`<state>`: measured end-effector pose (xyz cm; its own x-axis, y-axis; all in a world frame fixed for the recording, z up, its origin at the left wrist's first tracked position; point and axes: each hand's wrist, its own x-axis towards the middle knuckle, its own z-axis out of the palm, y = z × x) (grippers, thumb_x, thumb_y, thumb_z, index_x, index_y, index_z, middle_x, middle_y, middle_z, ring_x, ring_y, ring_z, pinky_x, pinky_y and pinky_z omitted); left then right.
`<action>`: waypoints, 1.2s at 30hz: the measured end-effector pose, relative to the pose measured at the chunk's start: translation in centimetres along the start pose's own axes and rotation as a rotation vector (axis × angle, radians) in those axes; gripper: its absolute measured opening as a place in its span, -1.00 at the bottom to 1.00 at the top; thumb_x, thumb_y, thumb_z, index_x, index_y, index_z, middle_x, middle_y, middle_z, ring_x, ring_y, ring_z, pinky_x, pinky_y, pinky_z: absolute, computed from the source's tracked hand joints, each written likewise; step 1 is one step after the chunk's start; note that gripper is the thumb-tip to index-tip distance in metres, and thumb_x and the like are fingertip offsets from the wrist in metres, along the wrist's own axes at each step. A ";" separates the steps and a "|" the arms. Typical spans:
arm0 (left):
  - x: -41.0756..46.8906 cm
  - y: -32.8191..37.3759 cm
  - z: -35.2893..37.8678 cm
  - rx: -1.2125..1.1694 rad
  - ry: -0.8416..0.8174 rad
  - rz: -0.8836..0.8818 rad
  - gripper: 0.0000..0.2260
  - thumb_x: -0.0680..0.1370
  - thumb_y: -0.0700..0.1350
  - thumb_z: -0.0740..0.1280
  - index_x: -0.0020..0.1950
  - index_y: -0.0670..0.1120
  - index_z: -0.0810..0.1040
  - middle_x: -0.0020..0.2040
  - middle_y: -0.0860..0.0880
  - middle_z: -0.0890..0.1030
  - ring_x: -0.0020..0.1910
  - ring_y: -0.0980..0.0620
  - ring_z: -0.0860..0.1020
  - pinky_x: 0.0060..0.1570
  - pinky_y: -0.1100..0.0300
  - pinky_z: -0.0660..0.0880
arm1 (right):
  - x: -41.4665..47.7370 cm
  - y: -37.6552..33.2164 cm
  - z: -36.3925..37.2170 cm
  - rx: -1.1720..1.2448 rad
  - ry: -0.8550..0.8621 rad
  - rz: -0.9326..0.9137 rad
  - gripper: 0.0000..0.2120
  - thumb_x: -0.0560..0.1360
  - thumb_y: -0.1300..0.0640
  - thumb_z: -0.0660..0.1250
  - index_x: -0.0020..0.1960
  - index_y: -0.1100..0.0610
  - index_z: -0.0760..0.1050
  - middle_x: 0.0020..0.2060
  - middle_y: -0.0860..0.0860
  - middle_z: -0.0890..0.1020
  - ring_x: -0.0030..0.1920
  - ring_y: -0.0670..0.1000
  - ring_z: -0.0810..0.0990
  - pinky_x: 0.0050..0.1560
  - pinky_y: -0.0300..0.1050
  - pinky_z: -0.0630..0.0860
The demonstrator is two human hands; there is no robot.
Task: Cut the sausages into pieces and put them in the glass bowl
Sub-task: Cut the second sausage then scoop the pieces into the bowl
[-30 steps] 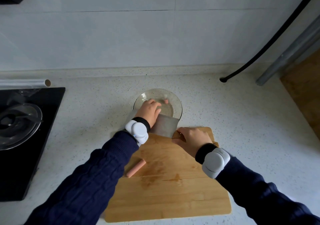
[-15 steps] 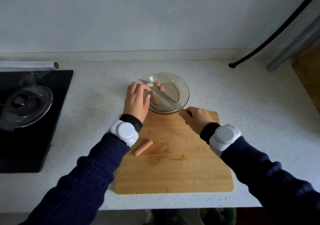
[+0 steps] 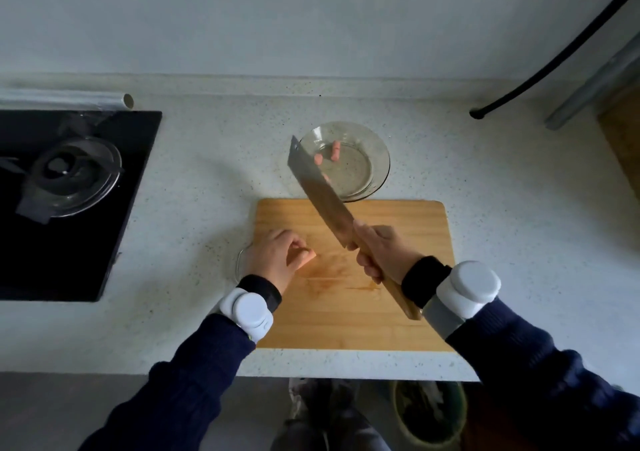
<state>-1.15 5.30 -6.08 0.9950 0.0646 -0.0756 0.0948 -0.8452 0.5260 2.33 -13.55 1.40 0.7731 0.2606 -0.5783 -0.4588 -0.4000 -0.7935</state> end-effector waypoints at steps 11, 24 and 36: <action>-1.7 -0.9 1.3 0.022 0.121 0.036 -0.84 0.46 -0.01 0.43 -0.12 -0.10 0.61 -0.11 -0.01 0.60 -0.15 0.07 0.58 -0.17 0.31 0.49 | -3.2 2.1 3.4 -0.100 -0.085 0.054 -0.61 0.59 -0.08 0.05 -0.11 0.19 0.48 -0.44 -0.01 0.42 -0.48 -0.04 0.32 -0.48 -0.17 0.28; -1.9 -1.1 1.8 -0.030 0.099 0.024 -0.93 0.49 -0.11 0.39 -0.10 -0.09 0.61 -0.10 -0.04 0.57 -0.14 0.05 0.54 -0.15 0.33 0.37 | -3.0 2.2 4.7 -0.148 -0.048 0.048 -0.60 0.59 -0.03 0.06 -0.04 0.27 0.51 -0.44 0.00 0.43 -0.47 -0.03 0.32 -0.48 -0.16 0.28; -2.0 -1.2 1.9 -0.060 0.119 0.051 -0.93 0.47 -0.15 0.41 -0.10 -0.14 0.61 -0.13 -0.07 0.59 -0.14 -0.01 0.56 -0.15 0.21 0.49 | -2.7 2.3 5.1 -0.148 -0.043 0.056 -0.58 0.59 -0.03 0.06 -0.02 0.29 0.51 -0.42 0.01 0.43 -0.45 -0.02 0.33 -0.47 -0.15 0.28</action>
<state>-3.32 5.23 -8.16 0.9948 0.0875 0.0519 0.0417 -0.8163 0.5762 -3.04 -10.70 0.21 0.7273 0.2706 -0.6308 -0.4282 -0.5394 -0.7251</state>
